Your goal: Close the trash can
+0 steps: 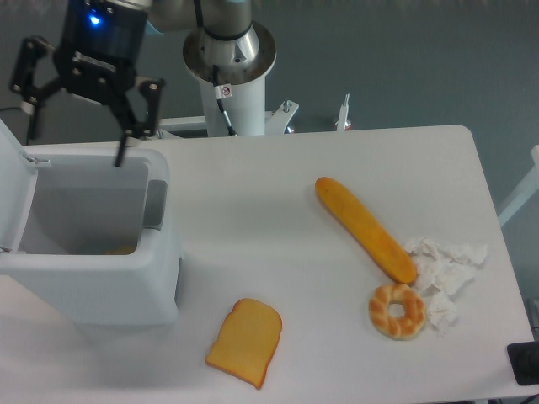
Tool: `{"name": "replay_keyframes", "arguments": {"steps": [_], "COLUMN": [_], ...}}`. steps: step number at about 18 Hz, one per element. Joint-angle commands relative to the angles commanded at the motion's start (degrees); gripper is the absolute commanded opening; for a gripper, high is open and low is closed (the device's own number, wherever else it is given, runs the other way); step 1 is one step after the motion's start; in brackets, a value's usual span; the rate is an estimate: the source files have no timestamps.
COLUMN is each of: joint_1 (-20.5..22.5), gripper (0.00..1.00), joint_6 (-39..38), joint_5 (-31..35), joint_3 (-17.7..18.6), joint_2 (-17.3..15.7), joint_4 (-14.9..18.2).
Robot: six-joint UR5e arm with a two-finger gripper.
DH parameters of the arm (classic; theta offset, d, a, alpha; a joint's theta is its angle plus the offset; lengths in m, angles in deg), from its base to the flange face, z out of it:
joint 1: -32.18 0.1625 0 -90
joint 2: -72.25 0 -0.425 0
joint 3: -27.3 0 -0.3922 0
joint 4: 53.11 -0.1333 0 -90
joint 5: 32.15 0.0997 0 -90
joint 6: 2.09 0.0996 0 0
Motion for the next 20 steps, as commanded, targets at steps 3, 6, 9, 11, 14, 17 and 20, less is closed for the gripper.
{"name": "replay_keyframes", "arguments": {"steps": [3,6,9,11,14,17,20], "joint_1": [-0.9,-2.5,-4.5,-5.7,-6.4,-7.2,-8.8], "gripper": [1.00,1.00,1.00,1.00,1.00,1.00,1.00], "joint_6": [0.0,0.1,0.0,0.2,0.3,0.2,0.3], "joint_5": [-3.3,-6.6,-7.8,-8.4,-12.0,-14.9,-15.3], "joint_3": [-0.6,-0.9,-0.8,-0.7,-0.8,-0.5,-0.4], "joint_2": [-0.3,-0.4,-0.4,-0.4,-0.4,-0.4,-0.4], "joint_4": [0.0,-0.1,-0.1,-0.1,-0.1,-0.1,-0.1]}}
